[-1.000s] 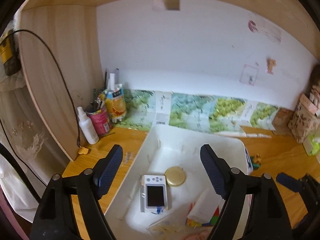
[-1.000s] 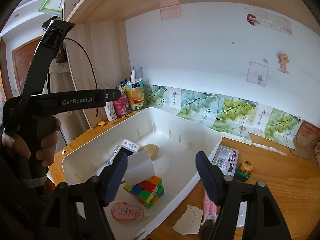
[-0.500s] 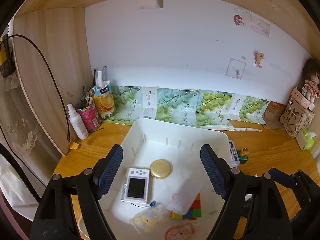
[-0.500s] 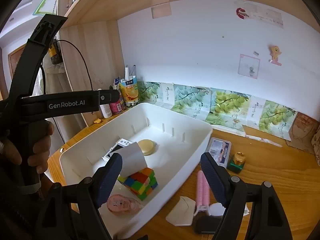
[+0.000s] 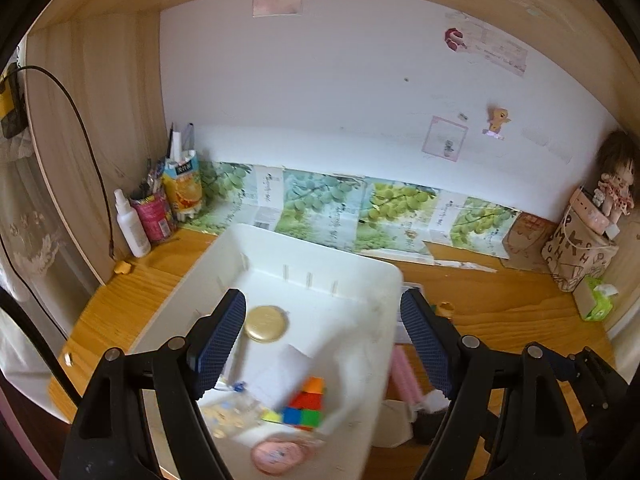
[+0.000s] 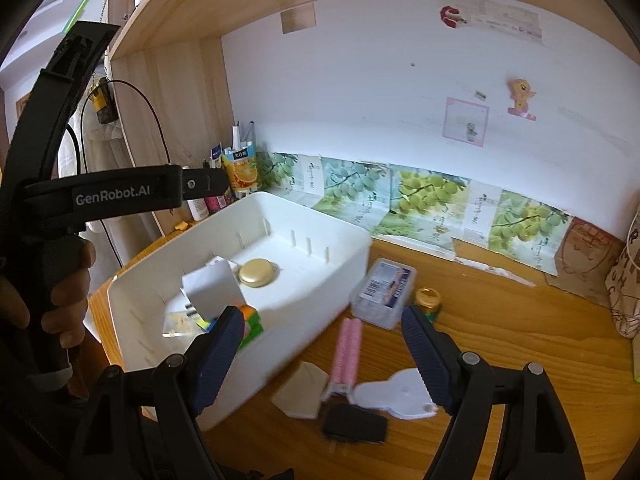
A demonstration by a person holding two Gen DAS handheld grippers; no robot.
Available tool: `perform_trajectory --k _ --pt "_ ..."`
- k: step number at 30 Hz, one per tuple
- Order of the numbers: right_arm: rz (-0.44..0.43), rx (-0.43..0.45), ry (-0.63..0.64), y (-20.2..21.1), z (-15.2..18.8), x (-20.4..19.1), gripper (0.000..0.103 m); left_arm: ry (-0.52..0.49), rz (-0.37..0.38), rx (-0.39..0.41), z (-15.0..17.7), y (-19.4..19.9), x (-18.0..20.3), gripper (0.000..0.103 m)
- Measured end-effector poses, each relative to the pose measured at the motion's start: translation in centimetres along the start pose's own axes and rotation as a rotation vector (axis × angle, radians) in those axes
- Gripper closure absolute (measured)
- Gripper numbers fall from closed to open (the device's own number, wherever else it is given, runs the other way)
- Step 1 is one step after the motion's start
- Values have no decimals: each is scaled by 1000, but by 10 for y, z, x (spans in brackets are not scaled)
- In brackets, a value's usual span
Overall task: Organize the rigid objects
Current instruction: 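Withdraw both grippers toward the pink hair roller and white scraper, then grasp the pink hair roller with the left gripper while the right grasps the white scraper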
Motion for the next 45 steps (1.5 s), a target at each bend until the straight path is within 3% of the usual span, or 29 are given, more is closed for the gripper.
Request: perform_trajectory --k 14,25,33,45 --pt "-49 -90 46 13 10 45 22 110 -3 -90 20 -3 47 21" --pt "-97 -170 112 6 27 66 22 244 -52 -164 51 0 64 21" --pt "-82 -195 171 -7 41 86 22 387 3 -274 78 -15 84 21" --pt "-138 -243 301 -43 65 105 22 413 120 -481 81 -62 120 21"
Point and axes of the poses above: each gripper's, at about its wrist camera, not at the fingertips, and y roughly against the way its jaws point, x to its right, z to its underside, the point moved 8 cm from there along -y, roughly the way its jaws point, and after that the axes turned 15 degrees about -y, right-handed, at the moved point
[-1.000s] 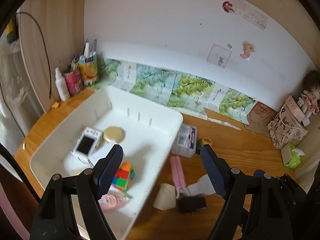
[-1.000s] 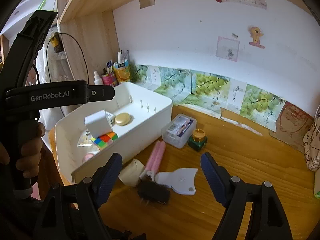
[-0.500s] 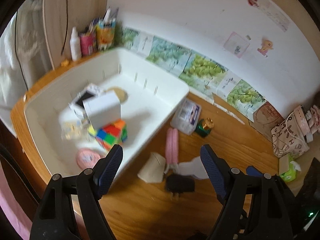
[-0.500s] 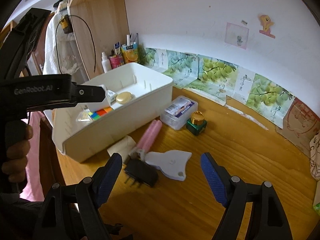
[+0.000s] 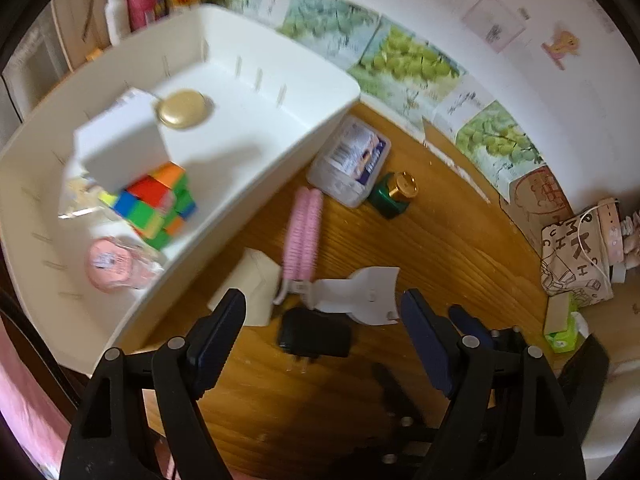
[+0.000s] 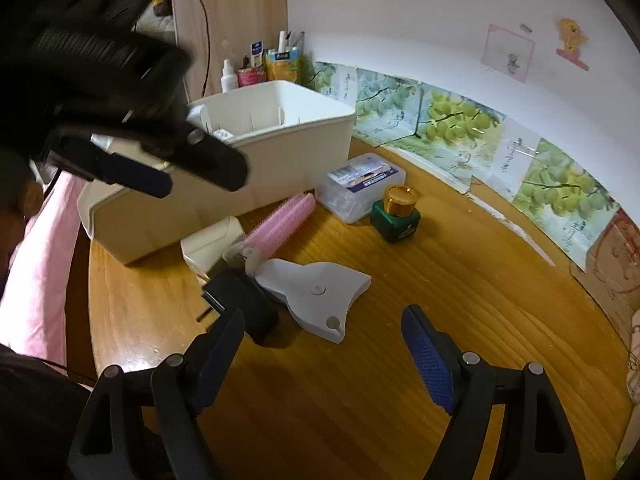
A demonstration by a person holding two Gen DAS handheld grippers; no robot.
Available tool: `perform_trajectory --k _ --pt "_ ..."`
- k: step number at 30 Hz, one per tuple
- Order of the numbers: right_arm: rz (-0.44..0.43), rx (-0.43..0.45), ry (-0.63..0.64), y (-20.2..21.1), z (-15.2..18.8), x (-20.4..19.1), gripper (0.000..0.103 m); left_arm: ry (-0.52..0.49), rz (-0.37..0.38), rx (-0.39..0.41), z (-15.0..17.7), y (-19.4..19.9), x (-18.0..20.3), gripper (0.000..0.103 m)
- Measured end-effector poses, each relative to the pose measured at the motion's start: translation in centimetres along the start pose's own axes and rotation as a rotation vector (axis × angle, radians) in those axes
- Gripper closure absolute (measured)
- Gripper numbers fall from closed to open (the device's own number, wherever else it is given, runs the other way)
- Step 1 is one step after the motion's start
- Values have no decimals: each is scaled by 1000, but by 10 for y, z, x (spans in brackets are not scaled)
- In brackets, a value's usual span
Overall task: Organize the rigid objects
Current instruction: 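Grasp the pink hair roller with the left gripper while the right grasps the white scraper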
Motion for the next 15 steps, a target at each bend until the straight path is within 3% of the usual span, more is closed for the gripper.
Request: perform_trajectory --k 15 --pt "-133 14 -102 -41 -15 18 22 38 -81 -254 -21 -66 4 22"
Point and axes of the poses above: each gripper's, at about its wrist camera, not at the fingertips, and y roughly against the way its jaws point, x to its right, z to its underside, the point moved 8 cm from there along -y, roughly the way its jaws point, and after that the axes turned 15 degrees about -y, right-handed, at the moved point
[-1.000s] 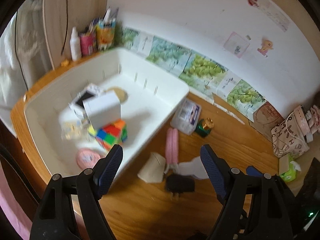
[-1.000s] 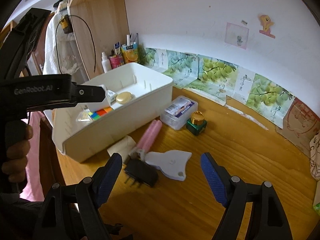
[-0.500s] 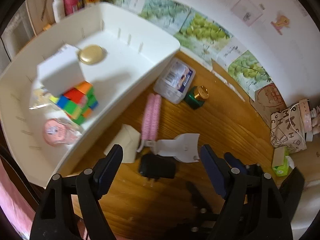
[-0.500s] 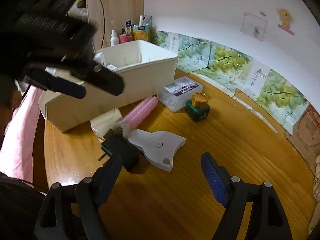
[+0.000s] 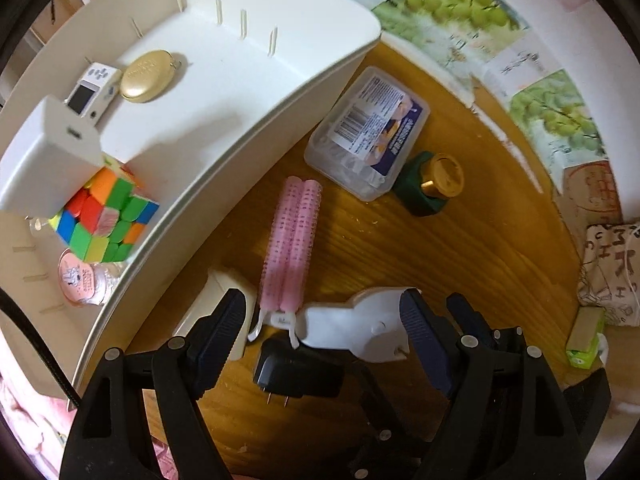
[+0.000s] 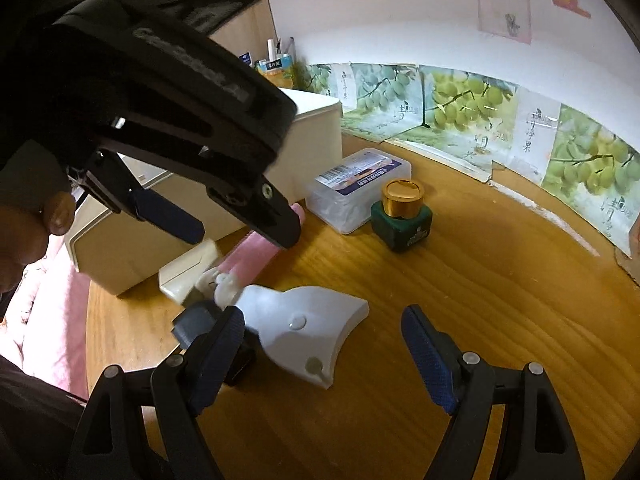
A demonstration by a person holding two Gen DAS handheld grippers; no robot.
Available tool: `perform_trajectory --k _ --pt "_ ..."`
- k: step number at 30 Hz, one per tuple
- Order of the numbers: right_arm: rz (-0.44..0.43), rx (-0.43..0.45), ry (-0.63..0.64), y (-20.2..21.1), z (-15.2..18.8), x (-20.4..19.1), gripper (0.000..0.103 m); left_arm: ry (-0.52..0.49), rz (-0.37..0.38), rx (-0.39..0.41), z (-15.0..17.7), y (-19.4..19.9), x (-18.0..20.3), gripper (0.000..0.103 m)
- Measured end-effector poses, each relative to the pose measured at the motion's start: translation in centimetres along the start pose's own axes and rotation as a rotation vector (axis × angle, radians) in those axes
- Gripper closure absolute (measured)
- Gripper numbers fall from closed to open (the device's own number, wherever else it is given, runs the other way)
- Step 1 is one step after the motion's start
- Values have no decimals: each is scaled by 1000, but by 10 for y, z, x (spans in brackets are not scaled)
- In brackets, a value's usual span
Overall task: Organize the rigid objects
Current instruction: 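Grasp the pink hair roller with the left gripper while the right grasps the white scraper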
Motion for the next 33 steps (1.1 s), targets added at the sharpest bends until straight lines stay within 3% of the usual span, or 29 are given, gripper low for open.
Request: perform_trajectory --k 6,8,13,24,27,29,33 --pt "6 -16 47 -14 -1 -7 22 13 -34 -69 -8 -15 -2 30" --pt "14 -21 74 -17 -1 -12 22 16 -49 -87 -9 -20 -4 39" --pt "15 -45 90 -24 -1 -17 22 47 -72 -136 -11 -34 -12 48" --pt "10 -63 114 -29 -3 -22 23 37 -108 -162 -20 -47 -16 70" --pt "20 -56 88 -26 -7 -18 31 35 -107 -161 -22 -48 -16 70" --pt "25 -50 36 -24 -12 -11 44 39 -110 -162 -33 -48 -12 72" --pt "22 -67 -4 -20 -14 -3 48 42 -100 -163 -24 -45 -19 73"
Point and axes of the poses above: each gripper's, at about its wrist camera, not at the fingertips, and y roughly against the way its jaws point, x to its right, z to its underside, the point moved 8 cm from there along -y, roughly the way its jaws point, and after that the axes turned 15 degrees about -y, right-handed, at the moved point
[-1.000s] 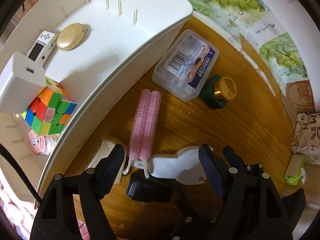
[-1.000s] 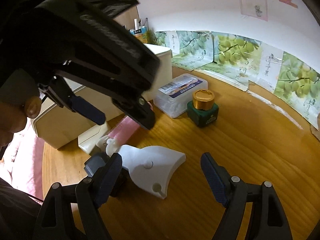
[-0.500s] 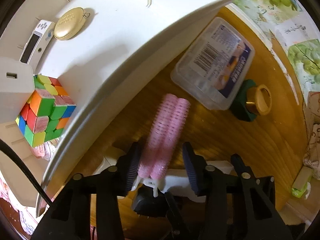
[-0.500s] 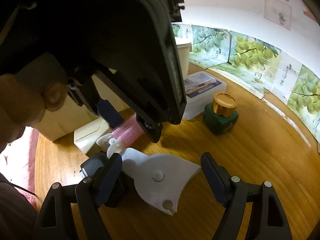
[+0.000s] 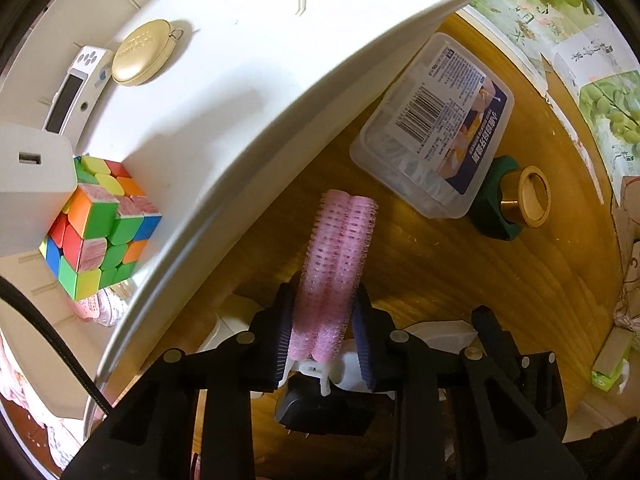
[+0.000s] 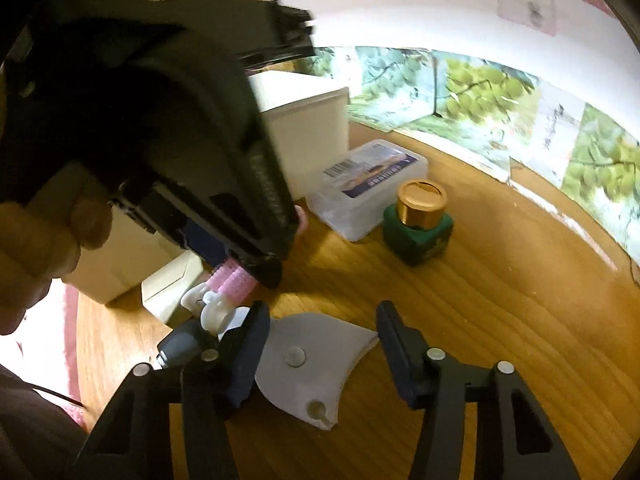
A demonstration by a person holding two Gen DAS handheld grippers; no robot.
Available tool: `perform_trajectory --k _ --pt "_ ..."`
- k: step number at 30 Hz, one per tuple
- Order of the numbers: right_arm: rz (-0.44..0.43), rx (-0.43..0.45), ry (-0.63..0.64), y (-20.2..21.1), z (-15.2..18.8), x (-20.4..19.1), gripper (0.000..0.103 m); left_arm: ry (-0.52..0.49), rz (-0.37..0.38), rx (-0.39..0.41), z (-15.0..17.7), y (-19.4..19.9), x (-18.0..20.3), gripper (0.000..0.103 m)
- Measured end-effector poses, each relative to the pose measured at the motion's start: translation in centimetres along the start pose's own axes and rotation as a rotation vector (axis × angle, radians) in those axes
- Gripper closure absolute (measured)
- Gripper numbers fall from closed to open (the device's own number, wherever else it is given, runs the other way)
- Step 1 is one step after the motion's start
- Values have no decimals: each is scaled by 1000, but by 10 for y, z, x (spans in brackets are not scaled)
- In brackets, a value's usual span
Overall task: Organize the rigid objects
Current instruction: 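Grasp the pink hair roller with the left gripper while the right grasps the white scraper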
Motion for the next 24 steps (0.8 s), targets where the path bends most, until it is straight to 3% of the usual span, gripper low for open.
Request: perform_trajectory --k 3,8,24 --pt "-7 -12 3 3 2 1 44 -1 11 12 1 5 -4 74" --pt "-8 -23 50 3 9 -9 28 3 30 48 1 19 -8 75" --pt "110 -79 170 -17 17 -26 18 -42 78 255 8 93 -10 75"
Point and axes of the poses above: each gripper's, at about its wrist camera, not at the fingertips, and y roughly against the way its jaws point, x to its right, z to its underside, the point moved 8 cm from there along -y, roughly the way its jaws point, and after that the axes turned 15 degrees about -y, right-handed, at the moved point
